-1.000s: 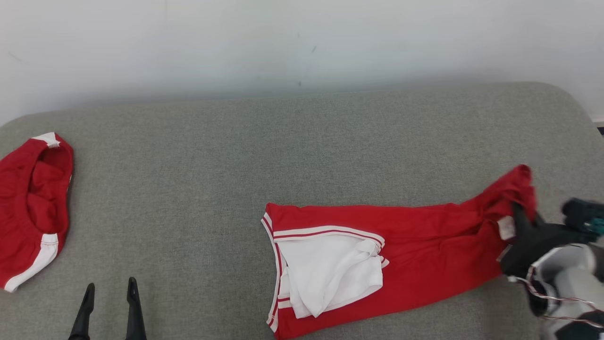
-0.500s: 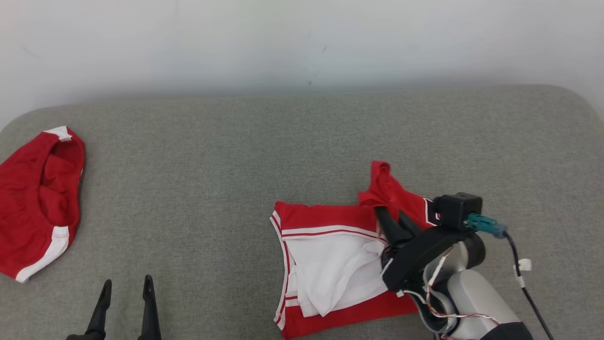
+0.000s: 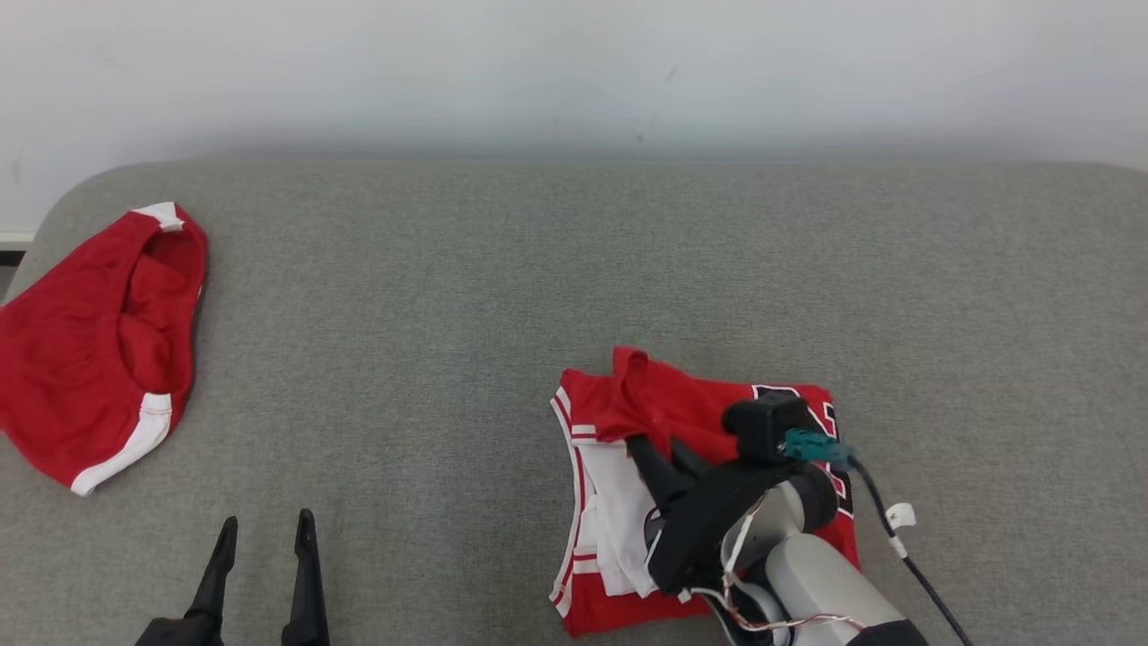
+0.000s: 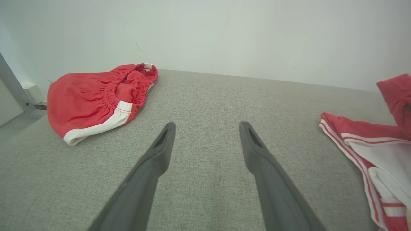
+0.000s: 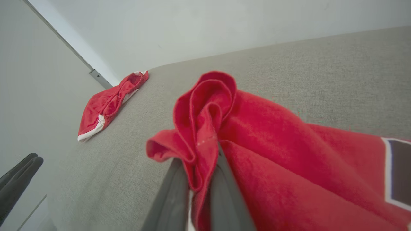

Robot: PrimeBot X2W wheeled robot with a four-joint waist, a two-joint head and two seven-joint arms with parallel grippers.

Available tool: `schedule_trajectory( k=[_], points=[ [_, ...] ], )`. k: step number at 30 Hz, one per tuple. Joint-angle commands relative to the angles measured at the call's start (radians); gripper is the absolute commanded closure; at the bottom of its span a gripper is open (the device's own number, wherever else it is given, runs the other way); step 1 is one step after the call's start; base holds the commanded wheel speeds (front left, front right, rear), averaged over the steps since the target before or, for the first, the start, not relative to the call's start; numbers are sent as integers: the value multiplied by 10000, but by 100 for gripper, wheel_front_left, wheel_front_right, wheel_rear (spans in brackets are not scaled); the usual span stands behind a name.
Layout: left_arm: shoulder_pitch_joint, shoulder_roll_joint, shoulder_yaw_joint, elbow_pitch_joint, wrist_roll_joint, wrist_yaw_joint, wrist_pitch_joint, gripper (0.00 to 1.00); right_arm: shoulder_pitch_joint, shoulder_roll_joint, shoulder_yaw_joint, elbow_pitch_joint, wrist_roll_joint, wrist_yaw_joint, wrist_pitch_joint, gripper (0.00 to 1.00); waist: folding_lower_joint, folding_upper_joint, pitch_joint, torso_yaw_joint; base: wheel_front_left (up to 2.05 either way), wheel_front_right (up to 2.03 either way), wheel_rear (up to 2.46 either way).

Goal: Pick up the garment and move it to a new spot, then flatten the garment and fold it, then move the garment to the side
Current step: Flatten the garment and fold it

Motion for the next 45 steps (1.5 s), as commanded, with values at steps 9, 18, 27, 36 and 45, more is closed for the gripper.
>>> schedule_trajectory(
  k=[9, 18, 27, 36, 45],
  points=[
    [-130, -20, -6, 198, -140, 33, -31, 0, -358, 136, 661, 941, 351, -25, -791, 0, -1, -1, -91, 120, 0, 0, 0],
    [136, -17, 198, 267, -32, 13, -31, 0, -248, -368, 69, 148, 297, -25, -2187, 0, -1, -1, -467, -249, 0, 0, 0],
    [342, -19, 415, 136, 183, -26, -31, 0, 1039, -1173, -1859, -1213, -259, -25, -2828, 0, -1, -1, -732, -577, 0, 0, 0],
    [549, -19, 552, -176, 441, -23, -31, 0, 2766, -955, -3567, -2357, -1213, -25, -2981, 0, -1, -1, -847, -740, 0, 0, 0],
    [713, -19, 535, -536, 619, -31, -31, 0, 3857, -521, -4137, -3013, -1761, -25, -2997, 0, -1, -1, -866, -770, 0, 0, 0]
  ],
)
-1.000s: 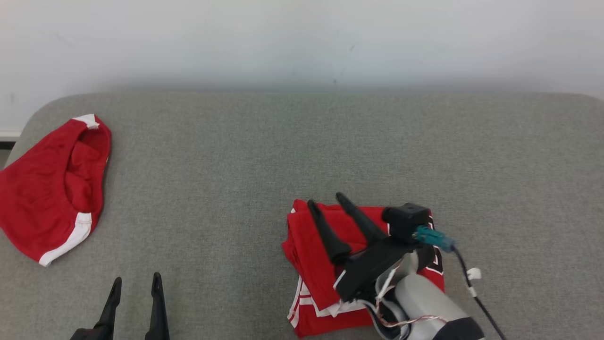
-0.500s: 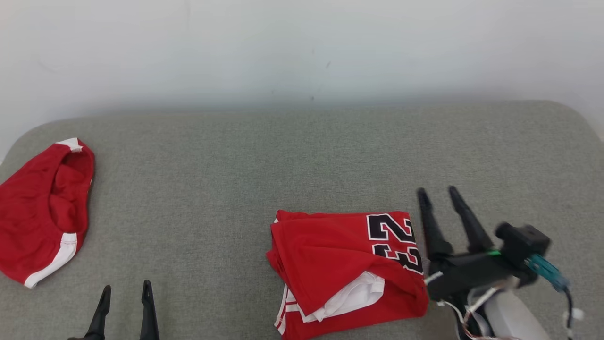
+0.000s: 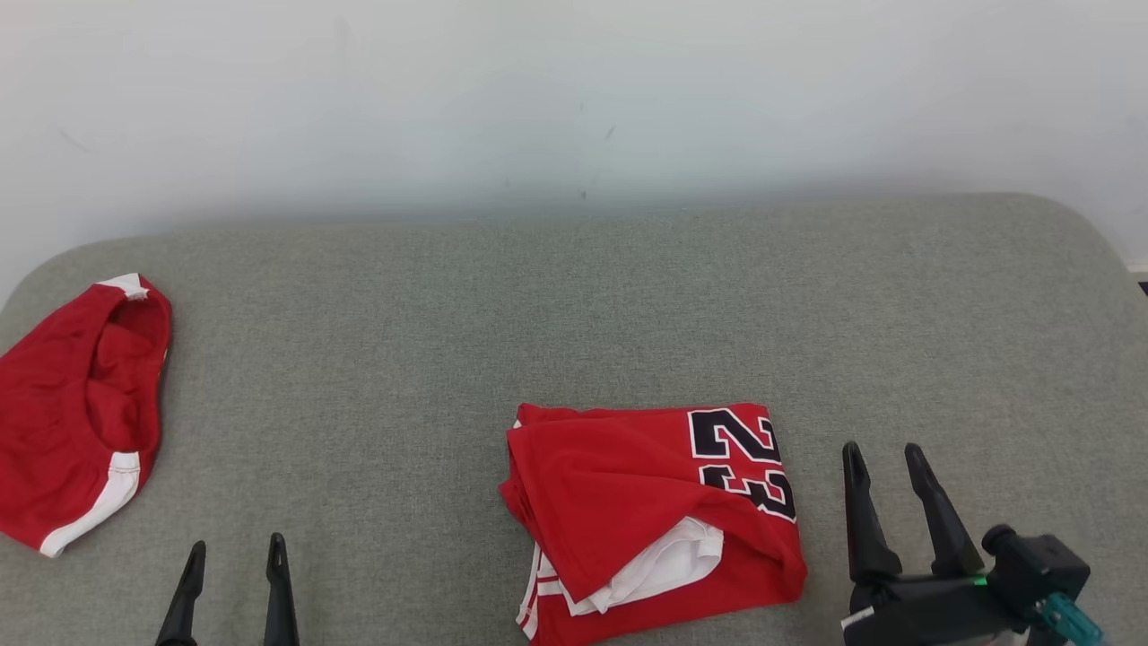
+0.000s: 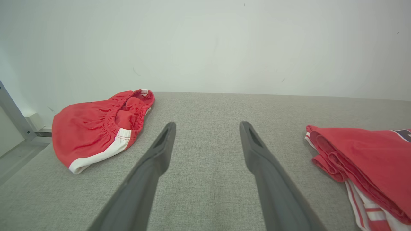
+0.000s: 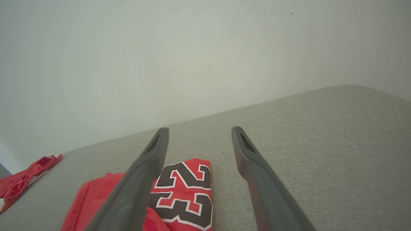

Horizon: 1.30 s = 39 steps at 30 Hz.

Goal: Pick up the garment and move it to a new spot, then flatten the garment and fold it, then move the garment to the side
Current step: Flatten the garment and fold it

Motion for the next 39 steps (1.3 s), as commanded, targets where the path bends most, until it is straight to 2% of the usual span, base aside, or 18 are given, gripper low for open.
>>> schedule_trajectory(
  k=[1, 13, 17, 23, 28, 31, 35, 39],
  points=[
    [141, -17, -23, -62, 74, -9, -31, 0, 202, 63, -37, -68, -136, -25, -40, 0, 0, 0, 2, 11, 0, 0, 0],
    [260, -17, -110, -287, 100, 64, -31, 0, 867, 389, -75, -263, -434, -25, -42, 0, 0, 0, -4, 25, 0, 0, 0],
    [214, -19, -468, -231, -244, 27, -31, 0, 761, 427, -2, -224, -443, -25, -42, 0, 0, 0, 26, -49, 0, 0, 0],
    [-22, -16, -1903, 64, -500, -5, -31, 0, 538, 443, 95, -186, -450, -25, -44, 0, 0, 0, 195, -234, 0, 0, 0],
    [-302, 21, -3860, 797, -784, 2, -31, 0, 346, 461, 175, -116, -394, -25, -43, 0, 0, 0, 397, -532, 0, 0, 0],
    [-456, 116, -4669, 1155, -973, 0, -31, 0, 289, 475, 211, -74, -373, -25, -43, 0, 0, 0, 503, -715, 0, 0, 0],
    [-676, 190, -5265, 1750, -1242, -1, -31, 0, 189, 495, 234, -35, -353, -25, -43, 0, 0, 0, 615, -966, 0, 0, 0],
    [-897, 213, -5394, 2156, -1414, -1, -31, 0, 142, 510, 273, -26, -361, -25, -43, 0, 0, 0, 690, -1168, 0, 0, 0]
  ],
)
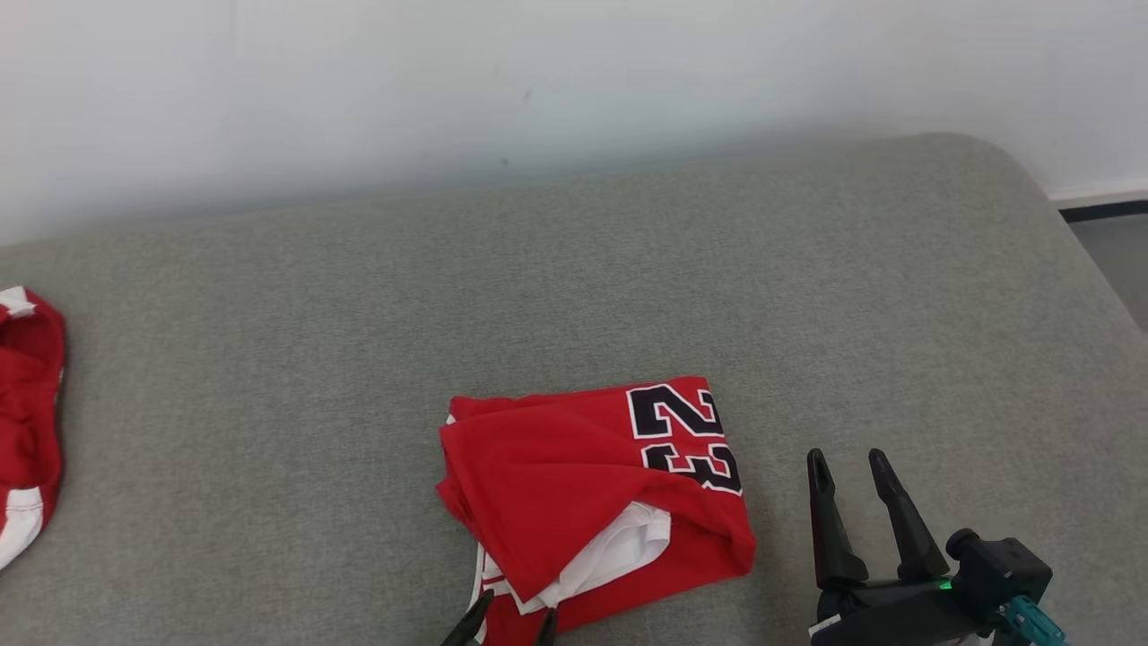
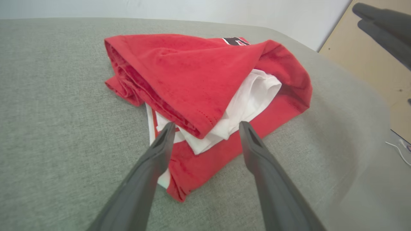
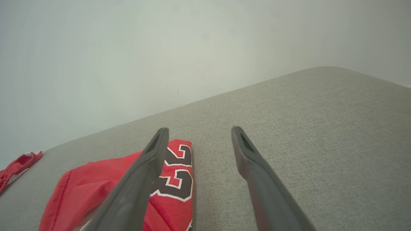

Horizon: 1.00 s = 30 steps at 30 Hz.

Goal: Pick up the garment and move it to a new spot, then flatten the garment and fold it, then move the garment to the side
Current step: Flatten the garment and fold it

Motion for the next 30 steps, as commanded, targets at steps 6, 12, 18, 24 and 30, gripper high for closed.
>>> schedule_trajectory(
  k=[6, 12, 18, 24, 30],
  points=[
    [-459, 39, 63, 528, -210, 19, -31, 0, -102, 73, -1, -50, -11, -25, -42, 0, 0, 0, 221, -447, 0, 0, 0],
    [-744, 98, 9, 1021, -384, 19, -31, 20, -135, 82, -34, -61, -42, -25, -42, 0, 0, 0, 277, -585, 0, 0, 0],
    [-862, 88, 170, 814, -370, 18, -31, 100, -20, 76, -57, -77, -76, -25, -42, 0, 0, 0, 246, -482, 0, 0, 0],
    [-413, 235, 219, 219, -297, 20, -31, 100, 79, 68, -123, 26, -88, -25, -42, 0, 0, 0, 98, -197, 0, 0, 0],
    [-119, 453, -104, -64, -456, 20, -31, 100, 125, 43, -145, 141, -88, -25, -42, 0, 0, 0, -39, 122, 0, 0, 0]
  ],
)
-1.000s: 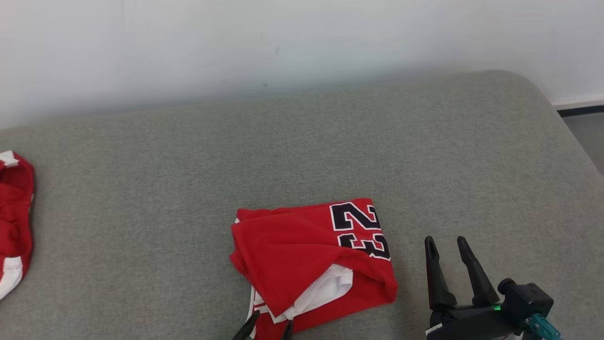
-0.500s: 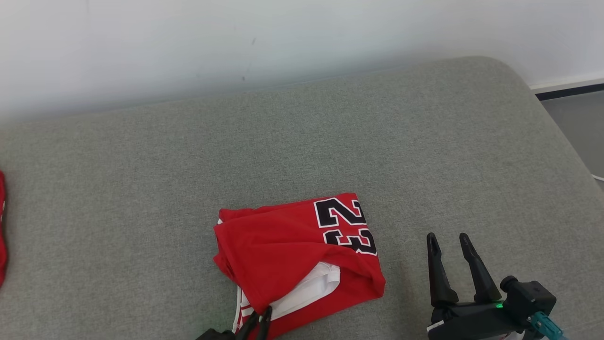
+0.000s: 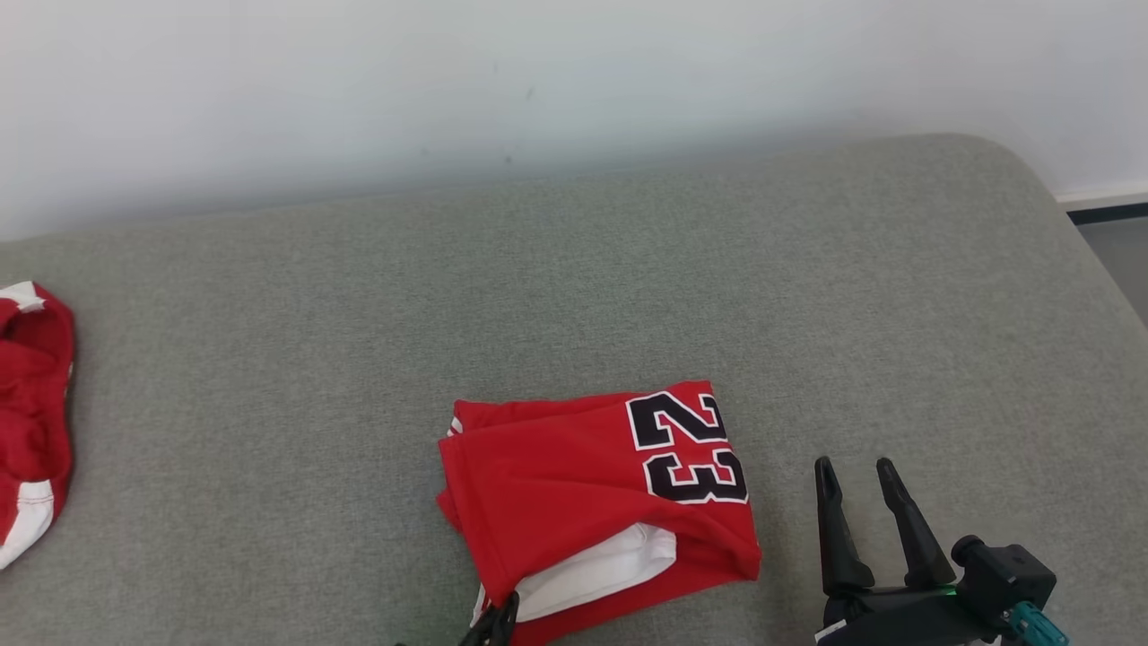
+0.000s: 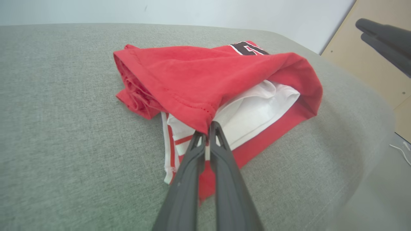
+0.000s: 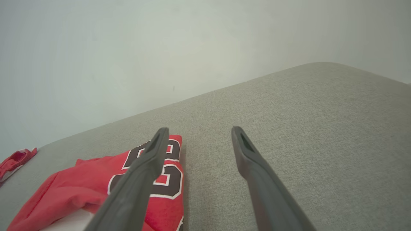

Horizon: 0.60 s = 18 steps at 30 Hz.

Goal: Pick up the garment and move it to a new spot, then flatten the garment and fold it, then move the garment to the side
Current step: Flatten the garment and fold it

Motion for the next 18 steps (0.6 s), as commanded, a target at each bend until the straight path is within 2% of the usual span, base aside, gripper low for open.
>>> schedule_trajectory(
  k=[1, 7, 8, 9, 10, 18],
  points=[
    [126, 73, -135, 57, -44, 20, -31, 100, 72, 10, 49, 44, -24, -25, -42, 0, 0, 0, -100, 142, 0, 0, 0],
    [0, -57, -349, 198, -173, 20, -31, 100, 62, -64, 115, 146, 22, -25, -42, 0, 0, 0, -225, 194, 0, 0, 0],
    [-7, -62, -361, 206, -172, 20, -31, 83, 68, -73, 125, 161, 33, -25, -42, 0, 0, 0, -238, 188, 0, 0, 0],
    [-8, -64, -347, 197, -158, 21, -31, 24, 76, -92, 136, 178, 51, -25, -42, 0, 0, 0, -246, 179, 0, 0, 0],
    [-6, -70, -326, 183, -128, 20, -31, 0, 81, -109, 136, 189, 64, -25, -42, 0, 0, 0, -248, 172, 0, 0, 0],
    [109, -33, -148, 51, 11, 20, -31, 0, 142, -121, 31, 167, 37, -25, -42, 0, 0, 0, -206, 160, 0, 0, 0]
  ],
)
